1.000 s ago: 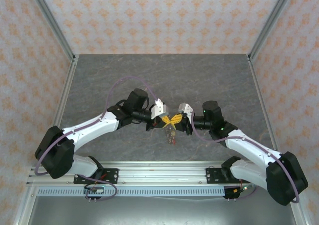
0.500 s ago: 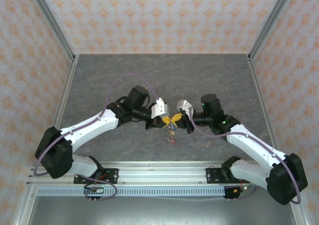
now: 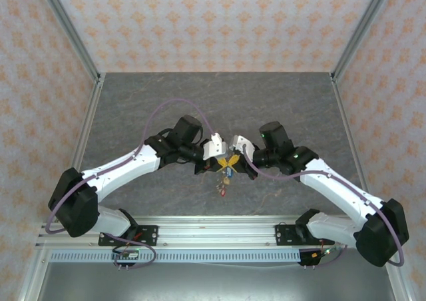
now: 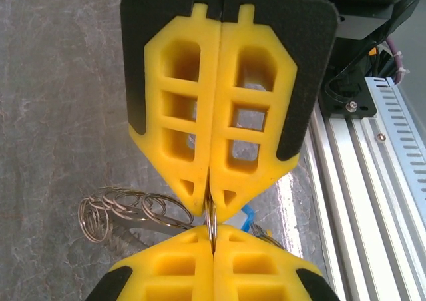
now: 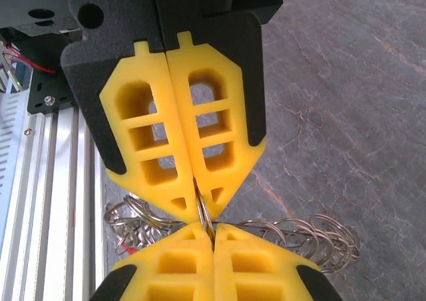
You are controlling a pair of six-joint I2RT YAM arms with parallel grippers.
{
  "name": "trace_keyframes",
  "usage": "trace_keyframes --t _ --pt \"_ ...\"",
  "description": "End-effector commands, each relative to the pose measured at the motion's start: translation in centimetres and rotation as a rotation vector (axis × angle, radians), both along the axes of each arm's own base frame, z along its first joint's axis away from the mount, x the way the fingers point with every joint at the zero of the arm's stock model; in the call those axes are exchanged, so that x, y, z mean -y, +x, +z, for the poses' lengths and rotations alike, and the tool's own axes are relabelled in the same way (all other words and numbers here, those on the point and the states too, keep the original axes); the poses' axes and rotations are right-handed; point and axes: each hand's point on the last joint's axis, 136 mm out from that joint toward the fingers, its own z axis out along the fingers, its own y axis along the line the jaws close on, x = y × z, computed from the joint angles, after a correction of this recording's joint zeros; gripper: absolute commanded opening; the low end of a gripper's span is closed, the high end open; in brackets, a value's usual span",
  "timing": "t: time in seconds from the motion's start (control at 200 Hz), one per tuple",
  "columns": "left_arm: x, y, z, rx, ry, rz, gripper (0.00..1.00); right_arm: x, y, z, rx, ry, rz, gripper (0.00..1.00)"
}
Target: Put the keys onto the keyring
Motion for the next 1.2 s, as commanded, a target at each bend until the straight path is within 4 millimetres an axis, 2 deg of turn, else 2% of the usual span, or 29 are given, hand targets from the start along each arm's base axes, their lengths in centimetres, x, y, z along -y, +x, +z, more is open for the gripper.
trace_keyframes --t 0.0,0.105,0.26,0.45,0.631,0.941,1.086,1.196 --pt "0.2 -0.2 0.1 0.016 0.012 -0.016 0.0 0.0 0.6 1.7 0.073 -0.013 0.001 0.07" --pt "0.6 -0.5 1.0 0.018 -0.052 -0.027 0.0 0.5 0.6 0.9 0.084 -0.022 -0.02 0.15" --pt "1.1 -1.1 2.3 0.013 -0.123 -0.057 0.0 0.3 0.8 0.5 0.064 0.083 -0.056 0.26" --pt "1.3 -1.4 2.7 0.004 -0.155 -0.068 0.0 0.6 1.5 0.1 0.061 0.157 -0.106 0.26" --pt "1.5 -1.3 2.7 -0.006 -0.164 -0.071 0.0 0.7 1.6 -0.2 0.061 0.201 -0.126 0.15" --pt "1.9 -1.0 3.2 -0.003 -0.201 -0.068 0.0 1.0 1.6 -2.3 0.02 0.165 -0.15 0.15" --pt "1.8 -1.1 3.0 -0.007 -0.197 -0.065 0.0 1.1 1.9 -1.2 0.038 0.203 -0.181 0.2" --pt "1.6 -1.1 2.4 -0.007 -0.175 -0.059 0.0 2.0 2.4 -0.2 0.108 0.18 -0.218 0.24"
